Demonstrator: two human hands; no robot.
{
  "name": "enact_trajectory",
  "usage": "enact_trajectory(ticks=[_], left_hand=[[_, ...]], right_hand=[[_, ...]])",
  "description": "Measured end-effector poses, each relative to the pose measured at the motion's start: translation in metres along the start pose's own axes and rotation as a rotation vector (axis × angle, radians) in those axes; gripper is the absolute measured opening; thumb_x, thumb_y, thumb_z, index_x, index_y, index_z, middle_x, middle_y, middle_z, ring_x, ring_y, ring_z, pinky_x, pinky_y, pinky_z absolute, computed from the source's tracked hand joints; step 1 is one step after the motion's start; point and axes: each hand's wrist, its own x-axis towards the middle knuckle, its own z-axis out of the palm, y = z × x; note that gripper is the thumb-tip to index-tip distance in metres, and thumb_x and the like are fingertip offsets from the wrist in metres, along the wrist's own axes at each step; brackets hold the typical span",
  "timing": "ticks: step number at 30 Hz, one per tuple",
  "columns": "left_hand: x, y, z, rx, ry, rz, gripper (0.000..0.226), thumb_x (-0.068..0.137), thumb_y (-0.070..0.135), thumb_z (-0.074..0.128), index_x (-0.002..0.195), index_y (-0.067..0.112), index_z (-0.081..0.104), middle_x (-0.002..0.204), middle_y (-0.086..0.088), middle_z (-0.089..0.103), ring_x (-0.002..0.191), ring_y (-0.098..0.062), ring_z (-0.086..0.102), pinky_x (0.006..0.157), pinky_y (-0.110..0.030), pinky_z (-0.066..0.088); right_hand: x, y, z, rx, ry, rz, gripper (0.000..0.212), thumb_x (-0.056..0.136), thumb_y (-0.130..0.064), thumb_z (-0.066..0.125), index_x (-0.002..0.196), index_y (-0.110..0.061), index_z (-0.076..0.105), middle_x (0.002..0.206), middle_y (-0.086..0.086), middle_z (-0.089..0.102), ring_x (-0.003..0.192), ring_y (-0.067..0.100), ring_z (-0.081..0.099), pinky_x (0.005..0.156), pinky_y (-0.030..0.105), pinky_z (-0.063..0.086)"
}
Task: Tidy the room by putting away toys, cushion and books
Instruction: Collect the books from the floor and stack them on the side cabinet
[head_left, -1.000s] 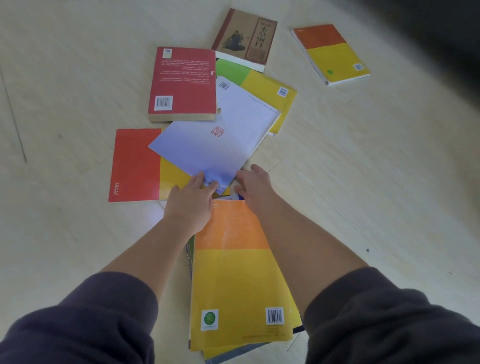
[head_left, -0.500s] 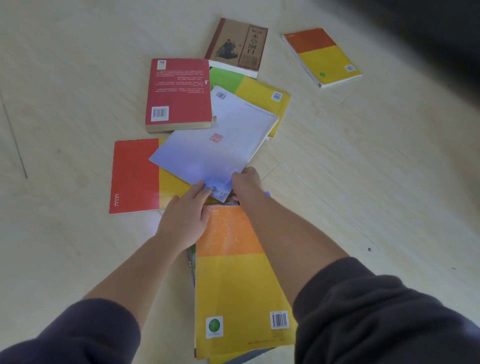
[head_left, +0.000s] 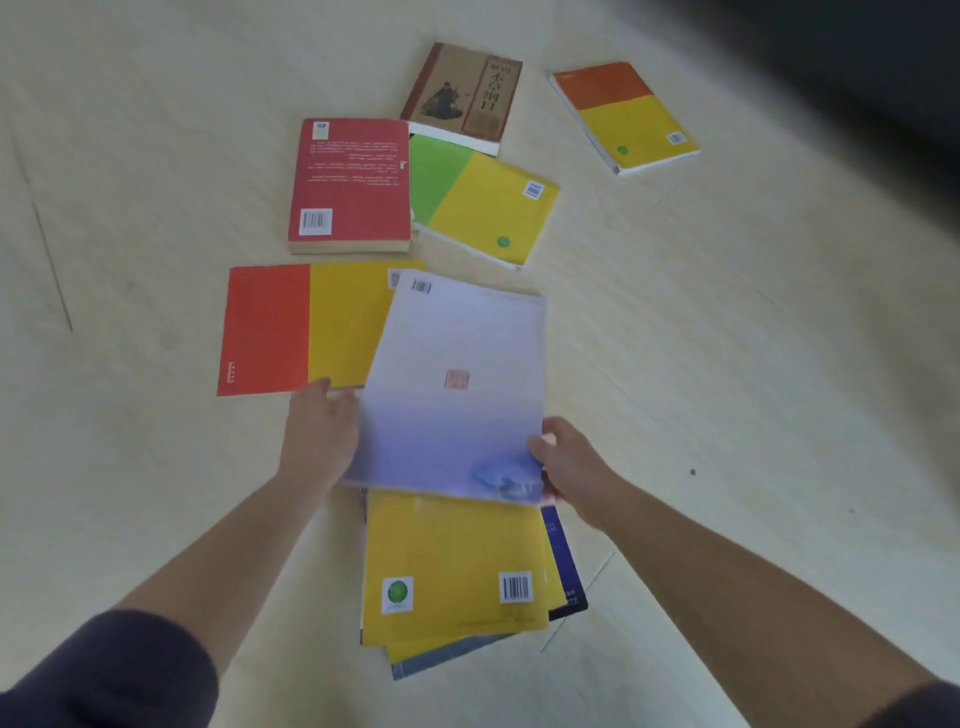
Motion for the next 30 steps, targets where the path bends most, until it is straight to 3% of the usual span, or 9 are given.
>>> enact_trajectory(ticks=[3, 6, 9, 13, 17, 19, 22, 26, 30], left_hand=[[-0.036, -0.02, 0.017, 0.094, -0.078, -0.037, 0.022, 0.094, 0.018, 0.044, 0.102, 0.001, 0.056, 0.101, -0.016, 0.059, 0.102, -0.037, 0.056, 0.074, -0.034, 0.037], [-0.077, -0.029, 0.028, 0.095, -0.121, -0.089, 0.021, 0.09, 0.014, 0.047, 0.109, 0.006, 0.05, 0.104, -0.005, 0.054, 0.1, -0.028, 0.053, 0.079, -0.031, 0.034], [-0.109, -0.029, 0.036, 0.091, -0.141, -0.14, 0.031, 0.089, 0.012, 0.047, 0.12, 0.009, 0.044, 0.106, -0.005, 0.051, 0.095, -0.025, 0.048, 0.077, -0.031, 0.032], [-0.115, -0.016, 0.041, 0.022, -0.104, -0.273, 0.022, 0.09, 0.014, 0.049, 0.109, 0.002, 0.048, 0.092, -0.011, 0.053, 0.071, -0.023, 0.051, 0.056, -0.03, 0.031], [-0.098, -0.019, 0.035, -0.249, -0.128, -0.45, 0.023, 0.073, 0.024, 0.065, 0.072, 0.005, 0.05, 0.07, -0.011, 0.05, 0.056, -0.025, 0.047, 0.056, -0.029, 0.034], [-0.094, -0.024, 0.03, -0.367, -0.215, -0.455, 0.036, 0.067, 0.032, 0.075, 0.085, 0.005, 0.06, 0.079, -0.011, 0.062, 0.068, -0.03, 0.061, 0.062, -0.037, 0.047], [-0.097, -0.027, 0.035, -0.499, -0.348, -0.316, 0.059, 0.065, 0.029, 0.082, 0.116, 0.014, 0.057, 0.107, -0.006, 0.07, 0.09, -0.029, 0.07, 0.077, -0.041, 0.057], [-0.113, -0.016, 0.043, -0.573, -0.316, -0.237, 0.058, 0.057, 0.02, 0.075, 0.11, 0.021, 0.052, 0.104, -0.002, 0.07, 0.085, -0.024, 0.071, 0.068, -0.037, 0.056], [-0.128, 0.022, 0.042, -0.631, -0.39, -0.137, 0.06, 0.058, 0.013, 0.073, 0.115, 0.02, 0.054, 0.104, -0.005, 0.071, 0.08, -0.02, 0.072, 0.059, -0.031, 0.056]], right_hand=[[-0.03, 0.029, -0.009, -0.216, -0.107, 0.029, 0.008, 0.102, -0.015, 0.042, 0.107, -0.01, 0.046, 0.07, 0.01, 0.057, 0.039, 0.014, 0.056, 0.043, 0.026, 0.05], [-0.041, 0.046, -0.012, -0.421, -0.142, 0.055, 0.009, 0.096, -0.019, 0.046, 0.091, -0.011, 0.044, 0.07, 0.008, 0.057, 0.049, 0.018, 0.059, 0.056, 0.031, 0.051], [-0.035, 0.059, -0.014, -0.736, -0.049, -0.014, 0.027, 0.088, -0.036, 0.055, 0.088, -0.013, 0.041, 0.086, 0.005, 0.05, 0.073, 0.023, 0.05, 0.06, 0.03, 0.037], [-0.025, 0.058, -0.001, -0.408, 0.03, 0.046, 0.058, 0.083, -0.044, 0.066, 0.121, -0.009, 0.041, 0.115, 0.008, 0.054, 0.096, 0.023, 0.055, 0.074, 0.031, 0.044], [-0.015, 0.064, 0.007, -0.261, 0.129, 0.103, 0.07, 0.072, -0.051, 0.073, 0.118, -0.006, 0.047, 0.11, 0.005, 0.059, 0.095, 0.023, 0.062, 0.074, 0.033, 0.051], [-0.011, 0.067, 0.004, -0.209, 0.112, 0.106, 0.062, 0.072, -0.052, 0.074, 0.111, -0.006, 0.057, 0.102, 0.004, 0.066, 0.088, 0.021, 0.065, 0.07, 0.031, 0.051], [-0.008, 0.069, -0.004, -0.185, 0.066, 0.055, 0.045, 0.078, -0.047, 0.073, 0.102, -0.009, 0.066, 0.097, 0.005, 0.071, 0.091, 0.024, 0.068, 0.077, 0.034, 0.053], [-0.01, 0.082, -0.014, -0.077, 0.049, 0.021, 0.045, 0.075, -0.047, 0.076, 0.106, -0.015, 0.067, 0.099, 0.001, 0.071, 0.092, 0.021, 0.068, 0.085, 0.036, 0.055], [-0.026, 0.099, -0.04, 0.379, -0.021, 0.058, 0.064, 0.067, -0.039, 0.085, 0.117, -0.008, 0.06, 0.108, 0.009, 0.072, 0.096, 0.028, 0.07, 0.088, 0.046, 0.056]])
